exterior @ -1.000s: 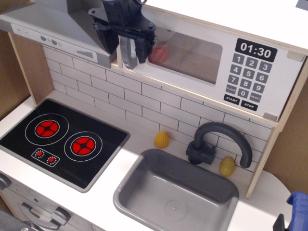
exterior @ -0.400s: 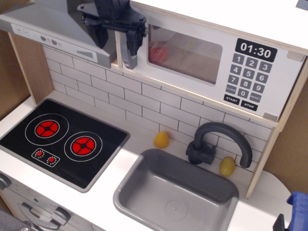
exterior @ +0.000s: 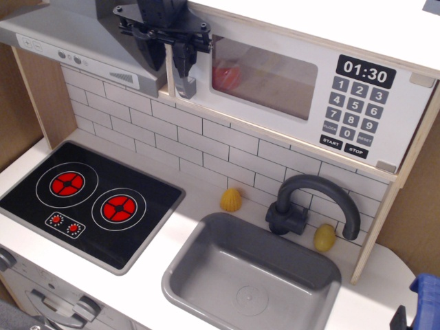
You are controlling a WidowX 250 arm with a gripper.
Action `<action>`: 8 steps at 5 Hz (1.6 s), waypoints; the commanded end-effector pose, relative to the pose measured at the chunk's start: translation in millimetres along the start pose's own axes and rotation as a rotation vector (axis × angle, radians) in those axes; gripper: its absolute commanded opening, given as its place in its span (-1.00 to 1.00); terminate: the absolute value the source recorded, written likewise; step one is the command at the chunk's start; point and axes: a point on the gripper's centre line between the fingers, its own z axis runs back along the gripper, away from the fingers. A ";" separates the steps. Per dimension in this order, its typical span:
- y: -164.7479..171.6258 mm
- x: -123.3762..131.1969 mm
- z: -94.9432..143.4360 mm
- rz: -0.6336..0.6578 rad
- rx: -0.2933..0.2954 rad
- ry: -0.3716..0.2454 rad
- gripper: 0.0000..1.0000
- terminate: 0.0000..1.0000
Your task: Open microwave
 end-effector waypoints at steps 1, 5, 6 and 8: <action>0.5 6.0 13.3 -0.015 0.025 -0.036 -1.00 -1.00; -18.0 -99.1 52.9 -0.111 -0.043 0.084 1.00 -1.00; 0.2 -134.3 67.3 -0.094 -0.061 0.212 1.00 -1.00; 59.2 -81.6 34.9 0.251 0.049 0.203 1.00 -1.00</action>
